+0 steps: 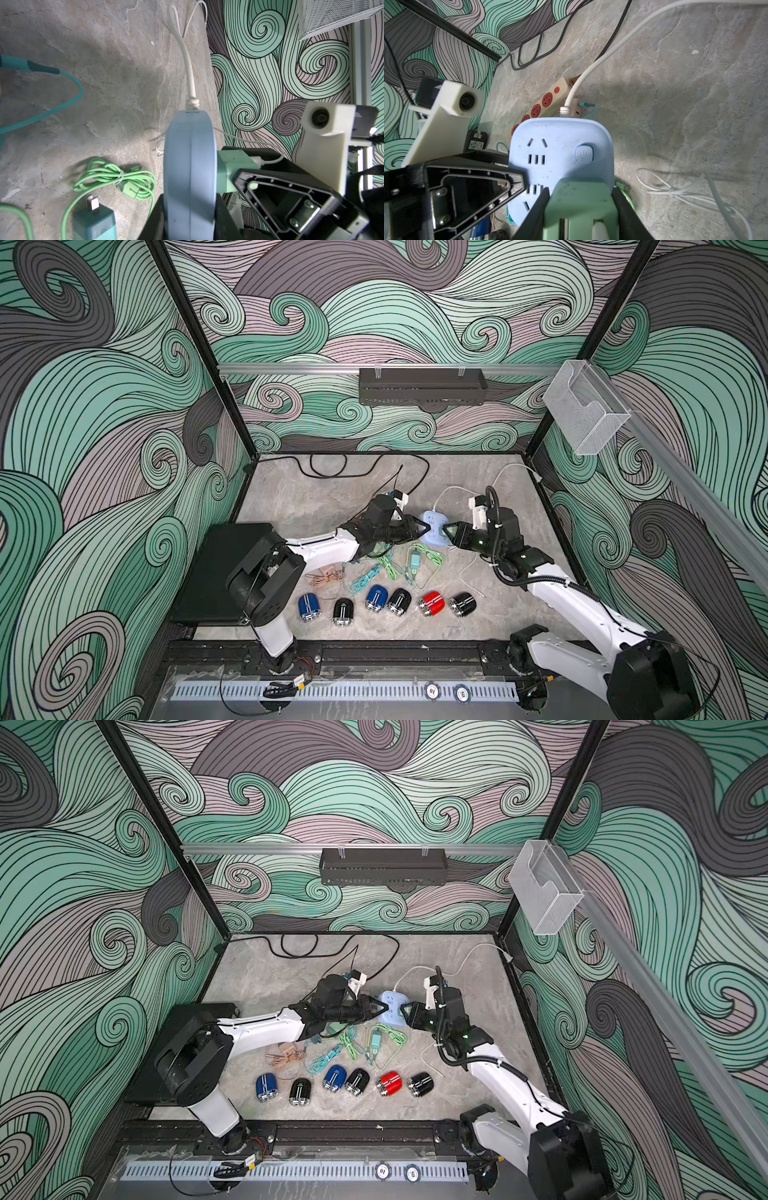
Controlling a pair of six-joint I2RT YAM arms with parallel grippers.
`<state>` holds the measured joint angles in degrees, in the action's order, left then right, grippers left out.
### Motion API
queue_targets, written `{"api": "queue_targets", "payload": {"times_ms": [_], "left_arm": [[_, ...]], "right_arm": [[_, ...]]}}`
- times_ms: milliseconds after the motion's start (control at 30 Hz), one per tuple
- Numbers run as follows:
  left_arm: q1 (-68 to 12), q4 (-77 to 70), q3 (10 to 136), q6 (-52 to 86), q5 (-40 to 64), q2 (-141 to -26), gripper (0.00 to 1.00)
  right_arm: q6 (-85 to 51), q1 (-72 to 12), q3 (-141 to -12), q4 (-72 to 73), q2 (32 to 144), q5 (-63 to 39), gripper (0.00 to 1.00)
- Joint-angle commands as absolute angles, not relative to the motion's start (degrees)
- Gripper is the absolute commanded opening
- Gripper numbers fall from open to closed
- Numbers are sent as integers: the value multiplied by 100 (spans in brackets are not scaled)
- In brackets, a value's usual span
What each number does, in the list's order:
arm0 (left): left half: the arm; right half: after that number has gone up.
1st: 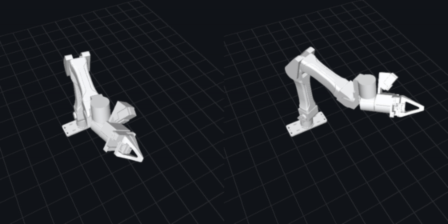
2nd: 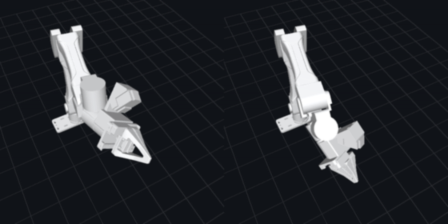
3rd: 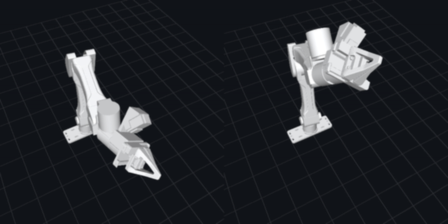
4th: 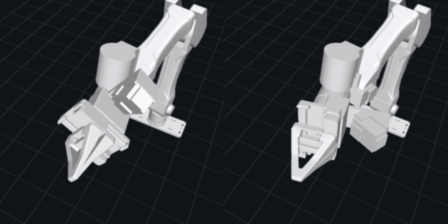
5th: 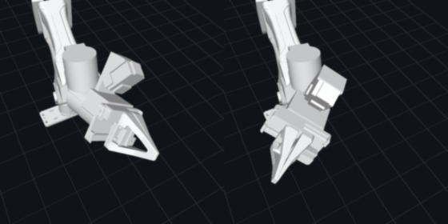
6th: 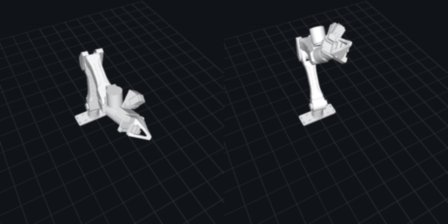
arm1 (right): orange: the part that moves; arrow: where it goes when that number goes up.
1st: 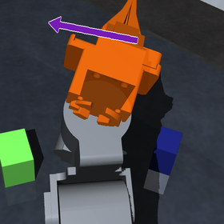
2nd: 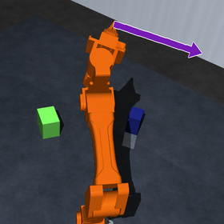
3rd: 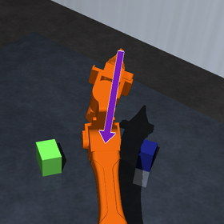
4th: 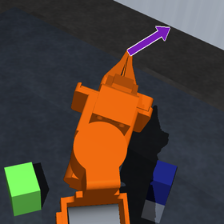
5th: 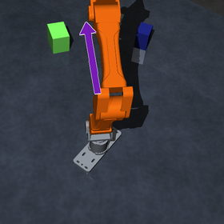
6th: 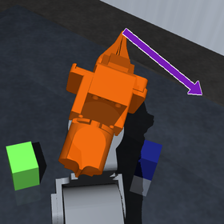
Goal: Unplug the electric shaver
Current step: Remove the plug from the socket.
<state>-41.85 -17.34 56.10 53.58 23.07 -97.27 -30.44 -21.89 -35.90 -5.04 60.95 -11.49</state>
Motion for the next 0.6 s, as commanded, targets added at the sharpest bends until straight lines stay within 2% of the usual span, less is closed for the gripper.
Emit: {"api": "queue_targets", "payload": {"times_ms": [0, 167, 400, 567], "left_arm": [[-4029, -1004, 5552, 5148, 1758, -9677, 13], [-4065, -745, 5645, 4980, 1554, -9698, 13], [-4052, -955, 5733, 4992, 1733, -9624, 12], [-4017, -1267, 5786, 4968, 1855, -9508, 12]], "right_arm": [[-2762, -2226, -3899, -888, 5877, -174, 18], [-2811, -2255, -3929, -875, 5676, -220, 18], [-2863, -2189, -4005, -1017, 5623, -895, 18], [-2661, -2185, -4291, -2366, 5697, -637, 18]]}}
